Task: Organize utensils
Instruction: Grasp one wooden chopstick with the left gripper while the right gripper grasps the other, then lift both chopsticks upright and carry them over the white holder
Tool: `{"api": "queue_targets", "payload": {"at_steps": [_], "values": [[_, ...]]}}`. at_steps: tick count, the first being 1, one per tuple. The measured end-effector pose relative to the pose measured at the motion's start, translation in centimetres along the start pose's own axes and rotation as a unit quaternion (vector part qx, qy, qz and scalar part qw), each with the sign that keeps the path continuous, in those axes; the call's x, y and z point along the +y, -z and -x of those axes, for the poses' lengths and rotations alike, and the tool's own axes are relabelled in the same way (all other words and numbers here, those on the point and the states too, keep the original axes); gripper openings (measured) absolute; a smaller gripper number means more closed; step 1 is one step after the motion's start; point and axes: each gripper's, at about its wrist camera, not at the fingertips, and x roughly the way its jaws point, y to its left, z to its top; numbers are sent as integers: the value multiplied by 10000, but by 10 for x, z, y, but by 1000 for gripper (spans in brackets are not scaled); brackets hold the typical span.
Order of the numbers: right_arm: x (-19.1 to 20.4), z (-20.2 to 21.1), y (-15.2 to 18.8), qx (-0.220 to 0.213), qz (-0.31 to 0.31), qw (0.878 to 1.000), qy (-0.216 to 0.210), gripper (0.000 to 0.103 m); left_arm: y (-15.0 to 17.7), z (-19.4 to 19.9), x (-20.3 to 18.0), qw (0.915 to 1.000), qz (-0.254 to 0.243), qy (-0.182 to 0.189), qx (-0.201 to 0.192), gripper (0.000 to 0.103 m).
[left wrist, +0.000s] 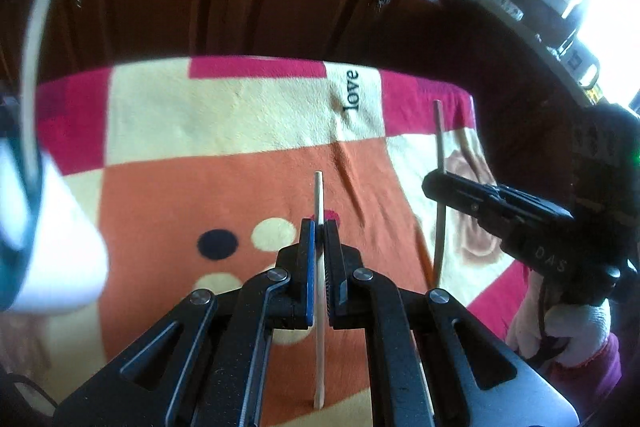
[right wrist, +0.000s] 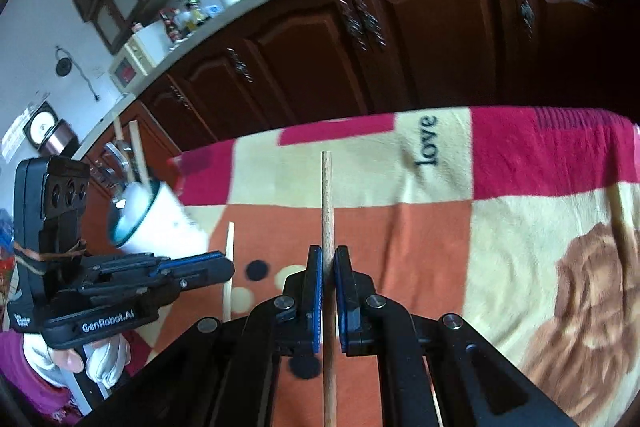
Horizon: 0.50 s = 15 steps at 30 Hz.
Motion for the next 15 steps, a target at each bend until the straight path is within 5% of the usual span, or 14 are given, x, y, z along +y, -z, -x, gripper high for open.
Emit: {"api": "queue_targets", "payload": {"at_steps": [15], "values": [[93,39,6,-342,710,9969,3,5,21,83,23,9983,184,-10,-552,3]]}}
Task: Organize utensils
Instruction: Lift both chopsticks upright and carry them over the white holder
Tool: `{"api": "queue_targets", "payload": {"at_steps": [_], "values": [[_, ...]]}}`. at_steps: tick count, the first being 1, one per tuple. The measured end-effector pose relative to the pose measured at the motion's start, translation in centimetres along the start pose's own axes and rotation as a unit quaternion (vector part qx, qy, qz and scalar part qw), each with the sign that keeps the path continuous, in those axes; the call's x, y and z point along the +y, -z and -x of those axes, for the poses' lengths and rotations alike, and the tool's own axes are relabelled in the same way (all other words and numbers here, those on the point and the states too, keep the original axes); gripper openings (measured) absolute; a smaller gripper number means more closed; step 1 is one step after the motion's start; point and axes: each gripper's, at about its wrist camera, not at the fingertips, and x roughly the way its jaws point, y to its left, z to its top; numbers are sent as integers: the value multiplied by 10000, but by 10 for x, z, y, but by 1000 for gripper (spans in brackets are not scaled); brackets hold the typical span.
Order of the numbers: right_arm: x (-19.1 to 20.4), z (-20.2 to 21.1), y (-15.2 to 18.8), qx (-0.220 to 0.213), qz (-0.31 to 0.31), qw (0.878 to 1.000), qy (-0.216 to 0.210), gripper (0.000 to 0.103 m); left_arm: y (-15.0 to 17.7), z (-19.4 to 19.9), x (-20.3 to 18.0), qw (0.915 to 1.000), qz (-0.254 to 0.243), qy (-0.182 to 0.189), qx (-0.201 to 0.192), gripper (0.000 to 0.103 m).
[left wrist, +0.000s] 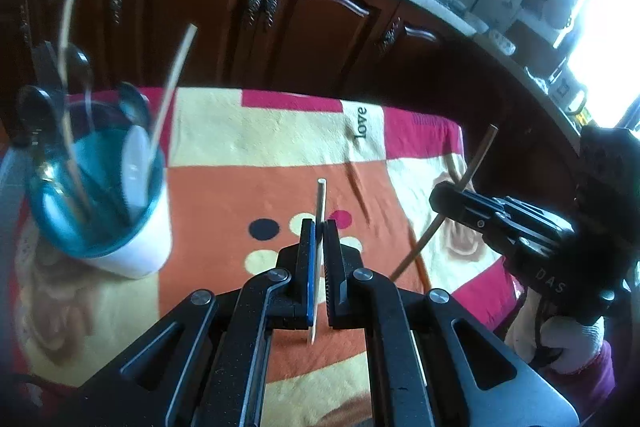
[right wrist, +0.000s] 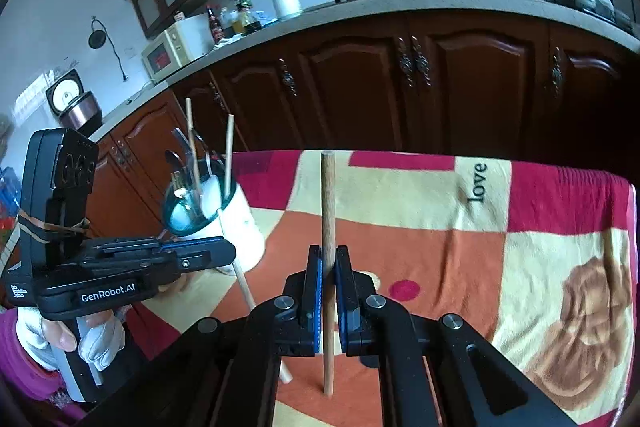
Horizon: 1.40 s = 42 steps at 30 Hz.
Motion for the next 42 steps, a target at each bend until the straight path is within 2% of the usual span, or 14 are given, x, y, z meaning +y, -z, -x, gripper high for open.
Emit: {"api": "queue_targets", "payload": {"at_steps": [7,27,37,42], "values": [[26,10,-13,-166,163,9997,-11,5,-2,31,11,9996,69,-61,-260,2],[82,21,-43,-253,808,9964,29,5,-8,98,32,9970,133,-78,-759,2],[115,26,-64,-412,1053,9935,-102,5,-20,139,51,9948,207,-64,-997,2],[139,27,-81,-581,1158,9913,-238,5,-33,169,69,9909,336,-154,-1293,2]]}}
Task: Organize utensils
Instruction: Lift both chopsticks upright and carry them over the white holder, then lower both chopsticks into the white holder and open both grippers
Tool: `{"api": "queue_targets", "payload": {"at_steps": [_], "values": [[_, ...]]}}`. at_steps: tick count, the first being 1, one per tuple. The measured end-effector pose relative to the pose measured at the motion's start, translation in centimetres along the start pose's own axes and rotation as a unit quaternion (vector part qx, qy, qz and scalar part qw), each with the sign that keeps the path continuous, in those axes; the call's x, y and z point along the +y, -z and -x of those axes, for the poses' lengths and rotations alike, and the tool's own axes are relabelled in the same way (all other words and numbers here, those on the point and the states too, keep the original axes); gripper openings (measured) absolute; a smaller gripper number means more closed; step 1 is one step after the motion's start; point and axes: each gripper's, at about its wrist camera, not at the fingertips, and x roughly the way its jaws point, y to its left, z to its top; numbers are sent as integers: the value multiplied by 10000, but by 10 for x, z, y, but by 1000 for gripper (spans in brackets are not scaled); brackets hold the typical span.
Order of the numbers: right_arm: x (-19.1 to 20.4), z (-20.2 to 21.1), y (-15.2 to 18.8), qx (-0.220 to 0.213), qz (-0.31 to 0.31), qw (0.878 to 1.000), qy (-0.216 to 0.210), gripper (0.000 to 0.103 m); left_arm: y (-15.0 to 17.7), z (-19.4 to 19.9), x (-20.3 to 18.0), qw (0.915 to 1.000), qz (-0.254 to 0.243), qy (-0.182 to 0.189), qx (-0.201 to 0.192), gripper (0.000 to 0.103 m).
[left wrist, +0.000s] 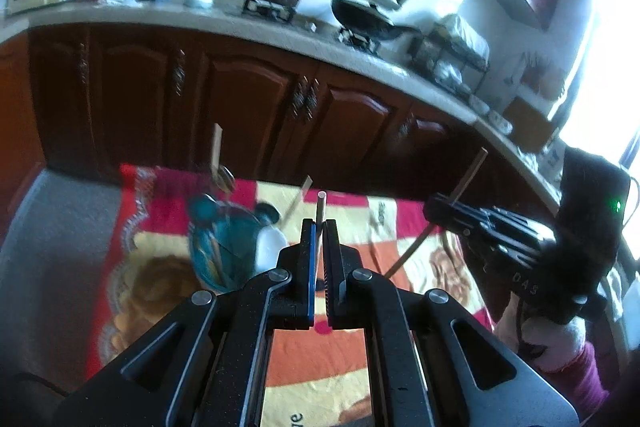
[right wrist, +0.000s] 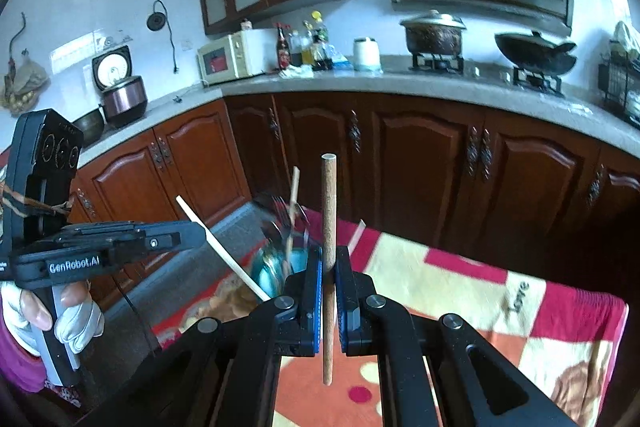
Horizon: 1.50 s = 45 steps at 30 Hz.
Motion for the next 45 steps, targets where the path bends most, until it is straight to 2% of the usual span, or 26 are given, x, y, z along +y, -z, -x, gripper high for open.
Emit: {"api": "queue_targets", "payload": {"at_steps": [6,14,24,33,40,41,43,44,45], "values": [[21,-9,-29,-312,37,9994,-147,5,-22,18,23,9992,74,-287,-284,2],[40,-53,-46,-368,54,9992,-114,5,-23,-3,48,9971,69,-727,-212,2],[31,-108,-22,-141,-39,9999,80,5,-4,-51,72,9949,188,-966,205,2],[5,-149,3,307,-477,9984,-60,5,4,-89,73,9937,162,-996,480,2],[-12,-159,13,454,-798,9955,-228,5,7,-101,68,9930,101,-1048,539,2],[-15,-158,15,432,-874,9948,-282,7,8,-102,67,9929,75,-1060,540,2],[-19,-152,18,344,-982,9939,-367,17,9,-103,64,9924,52,-1098,554,2],[-19,-148,19,306,-993,9938,-396,27,10,-104,64,9922,71,-1118,553,2],[-19,-146,20,285,-983,9939,-406,28,10,-104,64,9922,87,-1110,564,3]]}}
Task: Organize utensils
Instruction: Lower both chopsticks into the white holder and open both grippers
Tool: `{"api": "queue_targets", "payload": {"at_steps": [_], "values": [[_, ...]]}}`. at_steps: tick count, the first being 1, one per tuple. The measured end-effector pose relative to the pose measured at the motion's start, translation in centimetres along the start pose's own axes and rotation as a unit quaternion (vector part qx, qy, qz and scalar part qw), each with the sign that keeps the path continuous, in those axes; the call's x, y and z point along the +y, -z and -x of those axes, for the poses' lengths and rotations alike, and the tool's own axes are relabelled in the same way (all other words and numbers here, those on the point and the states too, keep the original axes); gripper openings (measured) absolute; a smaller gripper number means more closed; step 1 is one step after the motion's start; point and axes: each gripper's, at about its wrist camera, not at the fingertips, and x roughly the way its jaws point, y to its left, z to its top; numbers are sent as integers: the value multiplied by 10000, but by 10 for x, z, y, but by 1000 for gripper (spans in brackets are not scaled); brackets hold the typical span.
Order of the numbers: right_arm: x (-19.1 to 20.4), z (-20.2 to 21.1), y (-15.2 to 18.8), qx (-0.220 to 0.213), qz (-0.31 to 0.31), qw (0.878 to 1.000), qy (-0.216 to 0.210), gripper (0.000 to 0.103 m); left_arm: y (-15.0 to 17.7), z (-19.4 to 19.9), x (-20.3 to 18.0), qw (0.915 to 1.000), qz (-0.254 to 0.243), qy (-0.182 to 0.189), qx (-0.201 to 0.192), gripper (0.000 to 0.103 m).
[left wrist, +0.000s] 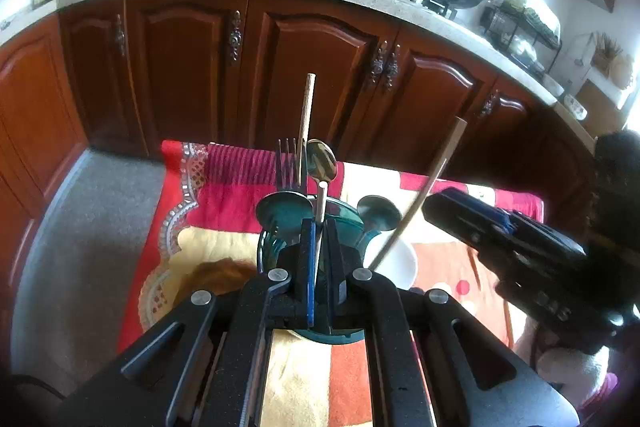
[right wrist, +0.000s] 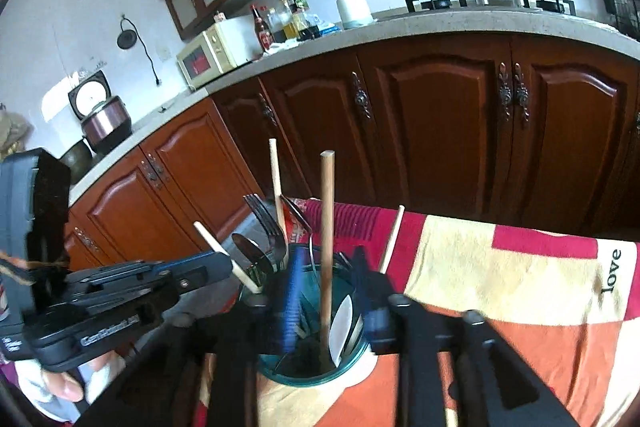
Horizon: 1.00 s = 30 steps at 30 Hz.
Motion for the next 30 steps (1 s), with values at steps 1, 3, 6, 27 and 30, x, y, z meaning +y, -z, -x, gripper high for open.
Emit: {"api": "queue_targets", "payload": {"at_steps": [1,3,6,27,30], "values": [[1,3,2,-12,40,10000,11,28,0,-1,1,10000,5,-3,17,4],[4,9,5,-13,127,9999,54,28,2,0,0,10000,9,-34,31,13],[5,15,10,-17,110,9999,66,28,6,4,-1,10000,21,-38,-20,29],[23,39,49,1,-86,9971,760,34,54,37,-20,9967,-210,-697,-367,40],[27,42,52,-21,-79,9963,860,35,58,41,-23,9963,-198,-745,-388,40]]}}
